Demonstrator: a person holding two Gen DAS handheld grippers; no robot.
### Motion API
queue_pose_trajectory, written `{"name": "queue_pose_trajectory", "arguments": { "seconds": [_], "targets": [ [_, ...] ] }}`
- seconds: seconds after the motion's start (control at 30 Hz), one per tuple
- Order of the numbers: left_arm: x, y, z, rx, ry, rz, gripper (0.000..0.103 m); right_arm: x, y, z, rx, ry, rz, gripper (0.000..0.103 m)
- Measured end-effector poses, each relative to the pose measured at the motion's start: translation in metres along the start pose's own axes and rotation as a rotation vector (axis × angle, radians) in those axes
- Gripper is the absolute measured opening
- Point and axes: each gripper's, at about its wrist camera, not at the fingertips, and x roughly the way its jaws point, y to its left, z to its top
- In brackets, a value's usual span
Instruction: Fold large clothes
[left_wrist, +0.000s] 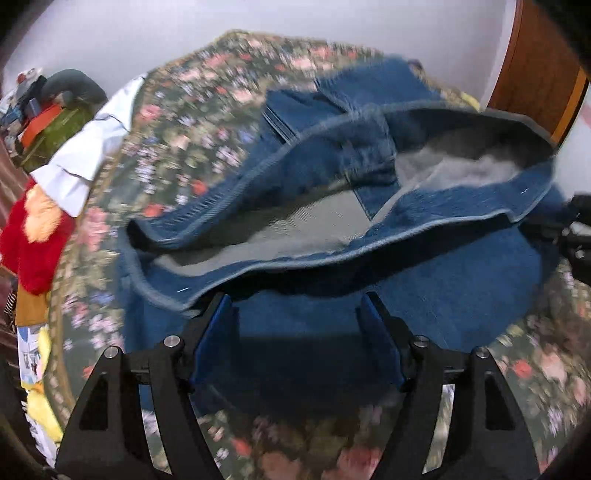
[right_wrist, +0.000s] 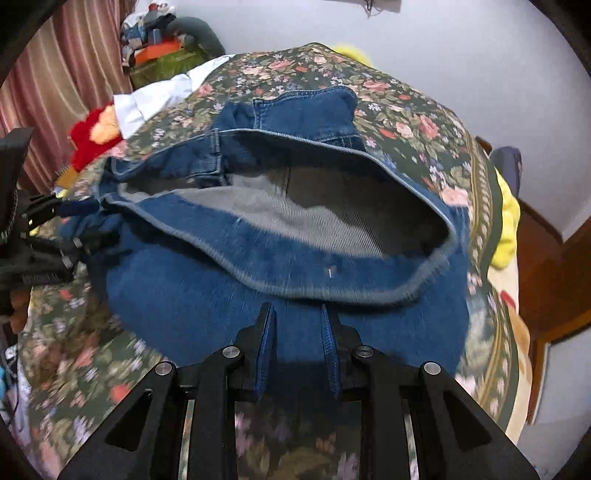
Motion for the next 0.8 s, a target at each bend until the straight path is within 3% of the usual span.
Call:
{"name": "queue_pose_trajectory", "arguments": {
  "seconds": [0.1, 0.27, 0.43, 0.53, 0.63, 0.8],
  "targets": [
    [0.029, -0.004, 0.013, -0.005, 0.041, -0.016, 0.072, 0.009, -0.005, 0.019, 0.002, -0.031, -0.021, 0.021],
    [0.038, 0.019, 0.051, -0.053, -0.021, -0.025, 0.072, 0.028, -0.027, 0.057, 0.052, -0.071, -0.07, 0.021],
    [0.043, 0.05, 0.088, -0.146, -0.094, 0.034, 0.072, 0.036, -0.058, 0.088, 0.176, -0.131, -0.084, 0.021],
    [0.044, 0.068, 0.104, -0.188, -0.114, 0.119, 0.072, 0.033, -0.079, 0.098, 0.28, -0.168, -0.1, 0.021],
    [0.029, 0.087, 0.115, -0.207, -0.134, 0.204, 0.072, 0.023, -0.093, 0.096, 0.357, -0.179, -0.018, 0.021],
    [-0.02, 0.119, 0.101, -0.201, -0.207, 0.156, 0.076, 0.003, -0.08, 0.078, 0.271, -0.18, 0.008, 0.021]
  ]
}}
